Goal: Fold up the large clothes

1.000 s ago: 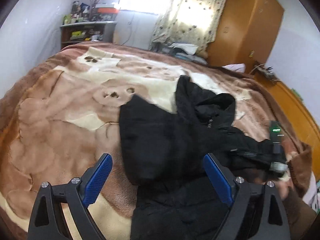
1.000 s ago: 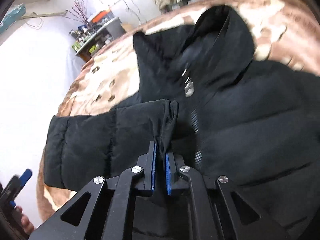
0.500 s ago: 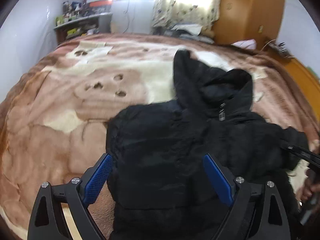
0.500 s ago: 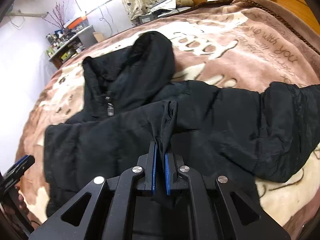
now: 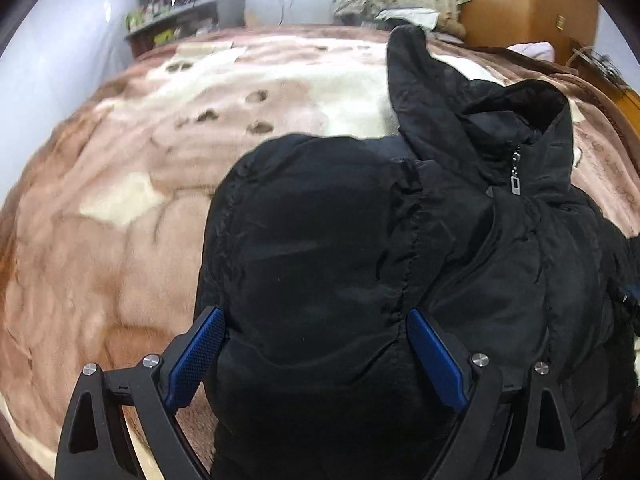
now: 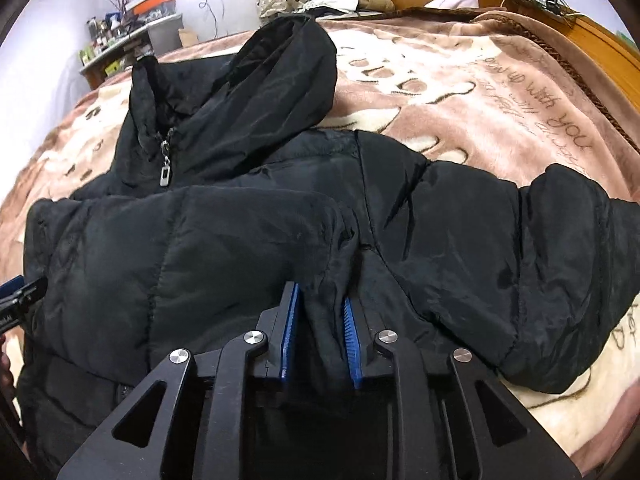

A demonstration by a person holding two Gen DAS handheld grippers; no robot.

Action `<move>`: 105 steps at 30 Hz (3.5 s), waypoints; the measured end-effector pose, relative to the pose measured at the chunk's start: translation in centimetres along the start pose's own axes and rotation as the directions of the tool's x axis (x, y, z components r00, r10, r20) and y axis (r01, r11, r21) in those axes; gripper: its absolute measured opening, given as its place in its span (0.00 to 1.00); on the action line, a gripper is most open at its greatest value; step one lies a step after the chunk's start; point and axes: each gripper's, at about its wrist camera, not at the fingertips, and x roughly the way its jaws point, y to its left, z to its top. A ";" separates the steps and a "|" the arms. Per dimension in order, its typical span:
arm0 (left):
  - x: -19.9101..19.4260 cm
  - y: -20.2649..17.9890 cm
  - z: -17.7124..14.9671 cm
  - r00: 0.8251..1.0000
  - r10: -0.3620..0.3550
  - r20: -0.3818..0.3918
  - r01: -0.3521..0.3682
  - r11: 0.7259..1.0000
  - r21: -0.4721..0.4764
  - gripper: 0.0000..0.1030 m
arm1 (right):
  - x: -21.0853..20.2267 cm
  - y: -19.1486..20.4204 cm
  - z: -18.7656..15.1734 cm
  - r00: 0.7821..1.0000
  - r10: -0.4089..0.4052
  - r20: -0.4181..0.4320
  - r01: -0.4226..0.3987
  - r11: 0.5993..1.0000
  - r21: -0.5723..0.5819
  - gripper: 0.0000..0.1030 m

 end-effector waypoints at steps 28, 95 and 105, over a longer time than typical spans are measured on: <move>-10.9 -19.3 -0.2 0.906 -0.404 0.129 0.378 0.907 0.184 0.90 | -11.0 -29.1 -3.5 0.969 -0.228 0.095 0.156 0.864 0.480 0.70; -11.7 -8.6 0.8 0.862 -0.467 0.196 0.467 0.883 0.050 0.90 | -20.8 -2.3 4.7 0.854 0.253 0.454 -0.183 0.964 -0.194 0.08; -8.6 -2.9 1.4 0.817 -0.555 0.160 0.572 0.815 -0.092 0.90 | -12.6 6.6 2.1 0.898 0.330 0.289 -0.245 0.924 -0.294 0.08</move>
